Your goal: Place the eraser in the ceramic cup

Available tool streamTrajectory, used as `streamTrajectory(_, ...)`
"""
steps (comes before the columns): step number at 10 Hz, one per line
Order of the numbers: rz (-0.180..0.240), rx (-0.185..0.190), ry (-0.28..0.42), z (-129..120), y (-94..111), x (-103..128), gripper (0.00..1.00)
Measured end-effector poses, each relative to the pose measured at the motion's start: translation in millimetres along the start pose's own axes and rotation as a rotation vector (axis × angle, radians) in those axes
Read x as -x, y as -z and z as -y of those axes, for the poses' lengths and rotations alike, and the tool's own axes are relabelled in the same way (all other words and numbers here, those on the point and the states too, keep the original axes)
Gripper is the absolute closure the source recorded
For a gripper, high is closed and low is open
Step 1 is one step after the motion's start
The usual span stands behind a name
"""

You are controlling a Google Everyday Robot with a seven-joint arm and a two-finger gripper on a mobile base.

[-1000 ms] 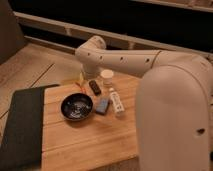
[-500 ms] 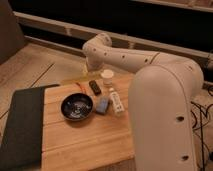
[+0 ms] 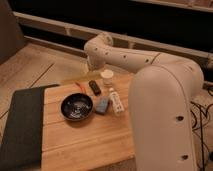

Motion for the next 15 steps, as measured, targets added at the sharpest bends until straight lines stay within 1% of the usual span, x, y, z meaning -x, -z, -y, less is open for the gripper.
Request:
streamTrajectory(2, -0.034, 0.025, 0.054, -9.5, -18.0, 0.2, 0.35)
streamTrajectory(3, -0.056, 0.035, 0.085, -12.0, -30.2, 1.2, 0.35)
streamTrajectory(5, -0.091, 0.049, 0.122, -14.5, -48.7, 3.3, 0.35)
streamTrajectory(8, -0.159, 0.049, 0.135, -2.3, -73.9, -3.0, 0.35)
streamTrajectory(10, -0.194, 0.062, 0.115, 3.5, -90.4, -8.4, 0.35)
streamTrajectory(11, -0.2, 0.075, 0.096, 4.9, -97.7, -9.6, 0.35)
streamTrajectory(12, -0.204, 0.079, 0.089, 6.0, -100.7, -10.8, 0.35)
streamTrajectory(15, -0.203, 0.079, 0.089, 5.7, -100.9, -10.3, 0.35)
